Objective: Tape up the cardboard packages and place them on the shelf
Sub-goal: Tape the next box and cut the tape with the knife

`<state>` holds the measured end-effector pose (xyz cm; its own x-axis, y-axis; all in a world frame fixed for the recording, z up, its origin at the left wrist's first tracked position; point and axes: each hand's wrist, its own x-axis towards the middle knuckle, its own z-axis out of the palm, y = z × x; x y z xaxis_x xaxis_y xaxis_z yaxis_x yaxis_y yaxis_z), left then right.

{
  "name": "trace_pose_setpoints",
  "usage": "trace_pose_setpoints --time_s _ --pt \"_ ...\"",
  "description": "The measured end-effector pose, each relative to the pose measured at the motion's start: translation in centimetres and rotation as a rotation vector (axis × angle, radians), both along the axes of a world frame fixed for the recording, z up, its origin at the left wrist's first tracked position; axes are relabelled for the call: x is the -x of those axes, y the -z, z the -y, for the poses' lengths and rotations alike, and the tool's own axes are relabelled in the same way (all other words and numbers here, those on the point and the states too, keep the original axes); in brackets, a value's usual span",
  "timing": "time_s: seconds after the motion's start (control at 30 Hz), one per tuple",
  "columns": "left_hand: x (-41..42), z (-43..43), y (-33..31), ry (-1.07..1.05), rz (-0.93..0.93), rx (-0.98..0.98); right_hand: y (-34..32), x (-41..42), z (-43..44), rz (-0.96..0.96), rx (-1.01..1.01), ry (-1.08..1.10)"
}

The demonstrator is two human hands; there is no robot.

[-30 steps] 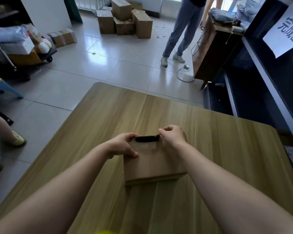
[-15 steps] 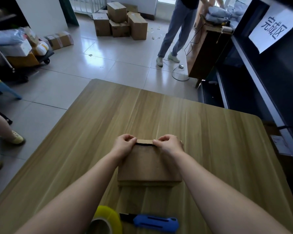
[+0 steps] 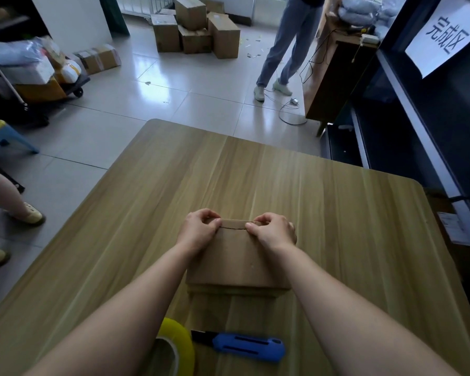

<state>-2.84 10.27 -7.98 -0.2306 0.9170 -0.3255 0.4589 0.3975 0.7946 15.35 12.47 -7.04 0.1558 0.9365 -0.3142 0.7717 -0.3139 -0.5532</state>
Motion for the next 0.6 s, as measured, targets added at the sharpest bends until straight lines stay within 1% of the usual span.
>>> trace_pose_setpoints --time_s 0.1,0.27,0.33,0.43,0.6 --pt "0.22 0.02 0.21 0.002 0.001 -0.019 0.07 0.1 0.0 -0.018 -0.007 0.01" --pt "-0.7 -0.37 -0.4 0.004 -0.147 -0.035 0.04 0.44 -0.08 0.011 -0.015 -0.027" --pt "-0.58 -0.22 -0.36 0.003 -0.127 -0.021 -0.04 0.35 -0.09 -0.009 0.003 -0.025" --pt "-0.06 -0.01 0.0 0.001 -0.043 -0.002 -0.15 0.07 -0.24 -0.061 0.041 -0.026" --pt "-0.14 -0.18 0.06 -0.027 0.005 -0.018 0.09 -0.03 -0.38 -0.107 0.04 -0.022"
